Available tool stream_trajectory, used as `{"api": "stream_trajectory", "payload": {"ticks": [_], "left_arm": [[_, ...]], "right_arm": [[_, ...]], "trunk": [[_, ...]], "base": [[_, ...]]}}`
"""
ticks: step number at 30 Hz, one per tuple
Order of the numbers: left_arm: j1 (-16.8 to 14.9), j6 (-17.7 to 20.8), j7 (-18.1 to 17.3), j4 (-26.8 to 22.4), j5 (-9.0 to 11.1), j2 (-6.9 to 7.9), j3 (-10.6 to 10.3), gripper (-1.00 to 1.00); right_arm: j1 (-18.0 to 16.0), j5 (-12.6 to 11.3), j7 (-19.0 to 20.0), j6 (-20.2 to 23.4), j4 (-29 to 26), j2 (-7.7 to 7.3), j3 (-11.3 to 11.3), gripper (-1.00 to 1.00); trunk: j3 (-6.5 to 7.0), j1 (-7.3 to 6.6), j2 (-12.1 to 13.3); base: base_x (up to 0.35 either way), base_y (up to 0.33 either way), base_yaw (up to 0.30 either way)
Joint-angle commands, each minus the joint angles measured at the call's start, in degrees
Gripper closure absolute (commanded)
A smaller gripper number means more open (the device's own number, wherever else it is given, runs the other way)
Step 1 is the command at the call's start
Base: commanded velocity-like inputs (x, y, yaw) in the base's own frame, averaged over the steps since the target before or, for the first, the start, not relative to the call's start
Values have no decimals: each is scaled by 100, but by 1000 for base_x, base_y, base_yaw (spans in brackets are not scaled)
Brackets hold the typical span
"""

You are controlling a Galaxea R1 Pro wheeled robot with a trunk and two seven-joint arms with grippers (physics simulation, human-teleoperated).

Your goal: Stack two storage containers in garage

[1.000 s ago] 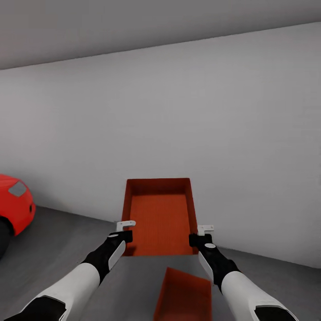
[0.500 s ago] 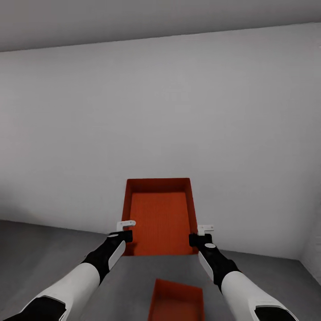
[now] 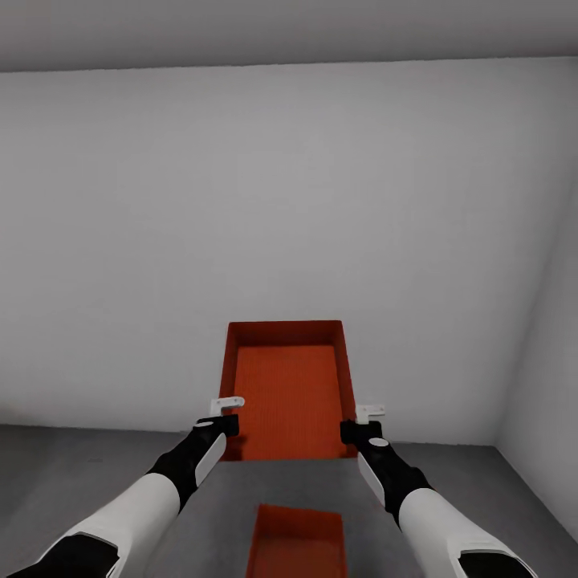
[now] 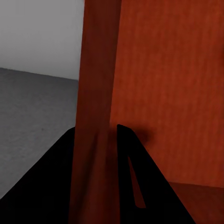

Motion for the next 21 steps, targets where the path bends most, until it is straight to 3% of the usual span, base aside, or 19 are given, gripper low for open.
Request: {"api": "stream_trajectory", "payload": {"ticks": [1, 13, 21], "left_arm": [[0, -385, 87, -24, -156, 12, 37, 100], [0, -384, 87, -18, -161, 12, 36, 100], [0, -390, 87, -17, -162, 12, 36, 100]], "right_arm": [[-1, 75, -158, 24, 1, 2, -206, 100], [-1, 75, -158, 24, 1, 2, -206, 100], [-1, 75, -154, 24, 1, -6, -200, 100]], "trunk": [[-3, 2, -5], [-3, 2, -5], [-3, 2, -5]], "base": [[0, 0, -245], [0, 0, -244], [0, 0, -52]]}}
